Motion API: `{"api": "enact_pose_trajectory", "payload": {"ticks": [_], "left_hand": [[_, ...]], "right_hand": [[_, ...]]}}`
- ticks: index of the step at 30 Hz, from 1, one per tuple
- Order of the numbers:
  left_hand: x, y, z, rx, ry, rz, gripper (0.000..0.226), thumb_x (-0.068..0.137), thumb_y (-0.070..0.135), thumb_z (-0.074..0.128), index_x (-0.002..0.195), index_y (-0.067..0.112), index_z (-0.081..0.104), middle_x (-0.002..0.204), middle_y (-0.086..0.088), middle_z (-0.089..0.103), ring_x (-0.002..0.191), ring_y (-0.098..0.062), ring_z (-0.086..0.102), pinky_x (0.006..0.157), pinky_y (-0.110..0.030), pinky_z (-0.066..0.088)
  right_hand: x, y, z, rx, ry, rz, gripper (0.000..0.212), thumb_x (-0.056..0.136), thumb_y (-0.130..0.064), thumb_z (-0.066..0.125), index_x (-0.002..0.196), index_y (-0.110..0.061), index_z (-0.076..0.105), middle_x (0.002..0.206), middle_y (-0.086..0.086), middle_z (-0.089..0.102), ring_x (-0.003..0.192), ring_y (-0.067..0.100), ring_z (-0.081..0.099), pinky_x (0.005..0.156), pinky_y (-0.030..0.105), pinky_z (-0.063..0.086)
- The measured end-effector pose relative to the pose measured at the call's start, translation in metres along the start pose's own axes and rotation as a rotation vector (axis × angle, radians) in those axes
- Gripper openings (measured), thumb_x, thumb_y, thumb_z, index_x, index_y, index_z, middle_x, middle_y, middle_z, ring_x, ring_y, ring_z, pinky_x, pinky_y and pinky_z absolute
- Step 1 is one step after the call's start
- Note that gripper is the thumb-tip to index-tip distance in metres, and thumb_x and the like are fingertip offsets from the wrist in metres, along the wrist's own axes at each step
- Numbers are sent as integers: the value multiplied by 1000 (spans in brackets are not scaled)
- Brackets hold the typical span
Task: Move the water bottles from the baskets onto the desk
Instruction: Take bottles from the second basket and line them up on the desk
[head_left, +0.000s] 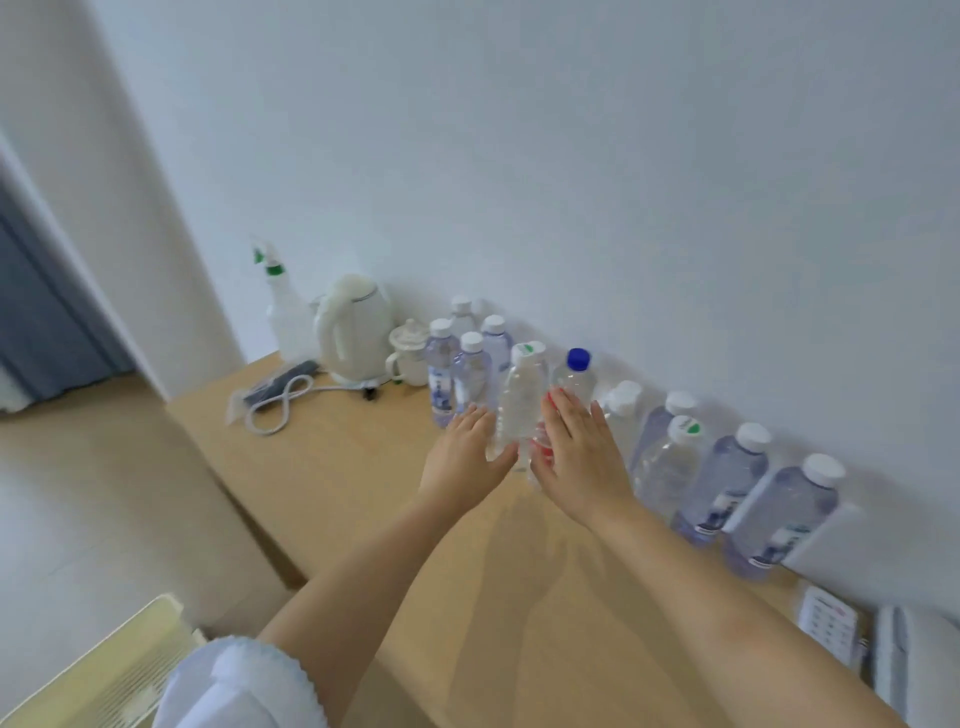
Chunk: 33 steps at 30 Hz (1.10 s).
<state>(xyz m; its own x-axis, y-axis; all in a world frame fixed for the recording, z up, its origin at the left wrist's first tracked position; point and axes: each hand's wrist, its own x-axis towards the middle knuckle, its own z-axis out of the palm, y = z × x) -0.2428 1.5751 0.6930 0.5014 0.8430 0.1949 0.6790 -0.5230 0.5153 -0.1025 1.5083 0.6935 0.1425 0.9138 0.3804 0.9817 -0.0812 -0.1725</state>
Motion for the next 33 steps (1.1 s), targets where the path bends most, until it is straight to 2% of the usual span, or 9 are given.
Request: {"api": "enact_pose_trajectory", "payload": {"ticks": [3,6,9,14,19,24,28,33], "left_hand": [[-31,-46,-30,123,-3,-126,61,95,45,43,145,11,32,154,-2,28,145,-14,18,115,-26,15],[-66,-89,-58,187,8,-300,64,96,45,40,146,8,28,155,-5,26,145,-17,17,117,-28,12],[-101,-123,-84,212,34,-442,62,96,43,39,145,6,30,154,-7,29,145,-20,19,118,-30,11],[-164,-178,-130,151,111,-642,58,96,37,43,143,6,33,156,-8,24,143,-23,24,114,-32,23],[-265,-241,-184,152,151,-826,57,97,35,39,146,6,27,157,-7,20,144,-20,20,113,-32,23],[-372,-296,-231,181,197,-962,50,96,37,41,137,8,39,151,-4,33,138,-22,33,105,-36,36],[-444,-328,-263,171,237,-1065,49,95,36,42,134,7,42,147,-6,39,133,-23,39,103,-35,35],[-505,-362,-292,152,237,-1135,45,95,34,42,132,7,44,147,-6,39,135,-22,36,102,-33,35]], "right_hand": [[10,-43,15,48,-251,-69,65,95,-28,42,150,-6,15,158,12,12,147,23,9,120,36,5],[19,-95,30,13,-435,-136,68,95,-31,41,151,-8,10,159,11,7,147,23,6,120,37,8],[22,-155,41,33,-537,-191,67,95,-30,39,151,-9,8,159,9,8,147,23,7,119,37,7],[14,-253,49,61,-550,-359,62,97,-30,35,150,-7,14,159,10,13,146,22,12,119,36,8],[-21,-362,65,85,-578,-463,61,97,-30,37,149,-6,17,158,11,15,146,22,13,119,36,10],[-75,-478,74,113,-652,-571,61,98,-29,37,149,-5,15,158,13,14,147,22,11,118,35,8],[-116,-559,82,137,-685,-653,62,97,-26,38,150,-5,14,158,12,13,147,22,11,119,35,7],[-147,-631,84,155,-725,-721,58,96,-24,39,148,-4,19,156,11,20,145,23,15,117,33,10]]}}
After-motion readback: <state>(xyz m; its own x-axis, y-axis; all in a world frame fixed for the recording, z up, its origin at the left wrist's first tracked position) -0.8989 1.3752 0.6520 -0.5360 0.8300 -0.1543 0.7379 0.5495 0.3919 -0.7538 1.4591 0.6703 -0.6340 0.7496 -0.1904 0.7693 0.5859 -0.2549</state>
